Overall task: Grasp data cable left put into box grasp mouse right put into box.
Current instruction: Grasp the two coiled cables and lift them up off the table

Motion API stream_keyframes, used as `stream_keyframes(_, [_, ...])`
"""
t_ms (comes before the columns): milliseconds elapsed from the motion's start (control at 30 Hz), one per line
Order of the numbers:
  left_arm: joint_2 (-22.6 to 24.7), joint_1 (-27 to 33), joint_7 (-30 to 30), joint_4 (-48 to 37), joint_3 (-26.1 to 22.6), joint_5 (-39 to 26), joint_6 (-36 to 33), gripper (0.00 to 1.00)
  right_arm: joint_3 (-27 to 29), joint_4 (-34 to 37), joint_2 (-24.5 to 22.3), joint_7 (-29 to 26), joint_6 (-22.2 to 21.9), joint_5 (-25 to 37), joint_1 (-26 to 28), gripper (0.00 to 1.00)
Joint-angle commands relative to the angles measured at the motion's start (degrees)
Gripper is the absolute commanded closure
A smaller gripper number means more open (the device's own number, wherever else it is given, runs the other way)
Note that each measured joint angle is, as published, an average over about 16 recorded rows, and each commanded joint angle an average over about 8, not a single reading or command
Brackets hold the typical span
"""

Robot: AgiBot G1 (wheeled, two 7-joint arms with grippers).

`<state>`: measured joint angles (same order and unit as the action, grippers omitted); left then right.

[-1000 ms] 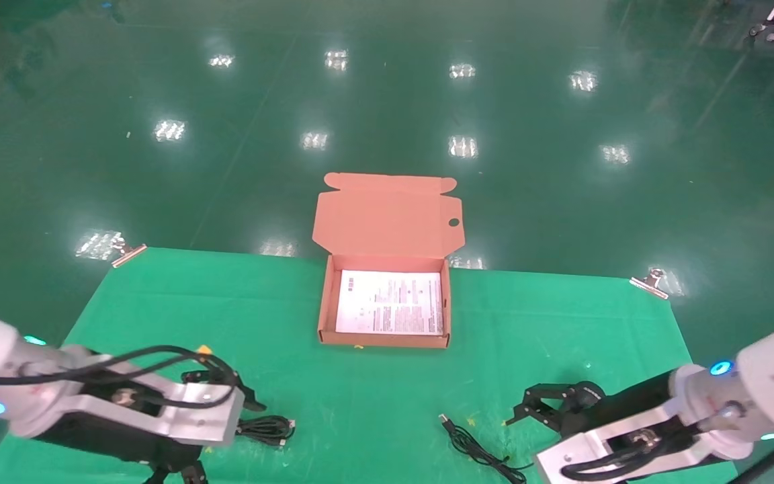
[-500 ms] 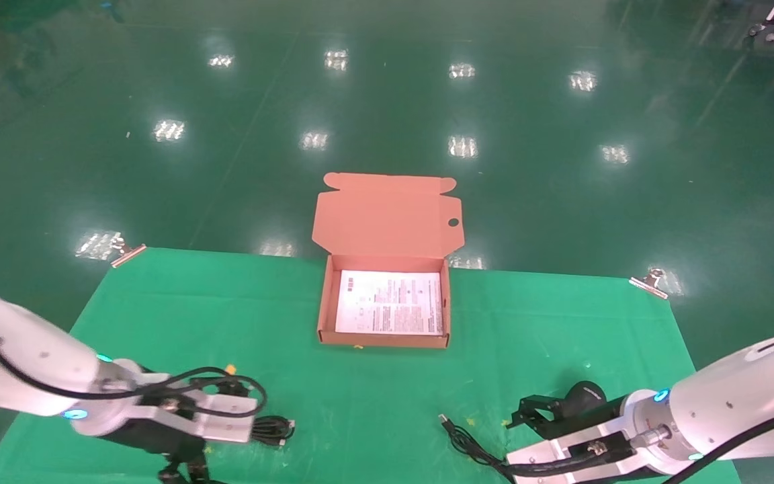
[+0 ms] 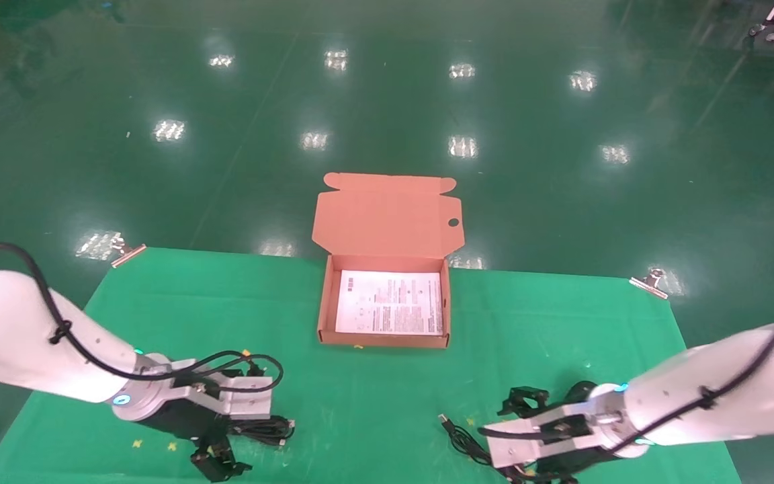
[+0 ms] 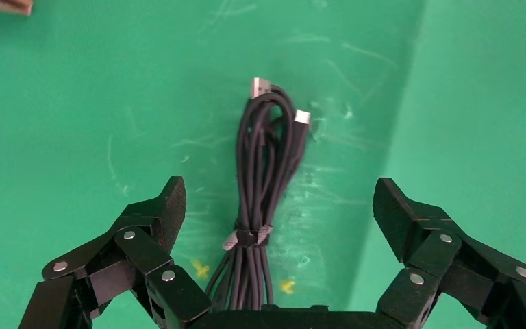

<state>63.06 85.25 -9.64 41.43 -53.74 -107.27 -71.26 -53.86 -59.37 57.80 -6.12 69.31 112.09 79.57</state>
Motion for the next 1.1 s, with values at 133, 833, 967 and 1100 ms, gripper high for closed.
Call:
stream_keyframes(133, [2.6, 0.8, 1.9, -6.5, 0.2, 0.3, 1.7, 0.00, 0.0, 6.8, 3.3, 1.2, -2.2, 0.2, 0.5, 0.00])
stream_keyframes(833, [8.2, 3.8, 8.1, -27.6, 1.5, 1.9, 6.0, 0.00, 1.2, 28.2, 11.8, 10.6, -6.5, -3.2, 3.0, 0.20])
stream_keyframes(967, [8.3, 4.0, 8.5, -30.0, 2.2, 2.8, 6.6, 0.45, 1.3, 29.9, 12.4, 11.9, -7.1, -3.5, 3.2, 0.70])
stream_keyframes(1100, [8.2, 4.1, 8.6, -31.3, 2.7, 3.5, 7.0, 0.95, 1.4, 30.6, 12.7, 12.7, -7.7, -3.7, 3.3, 1.00])
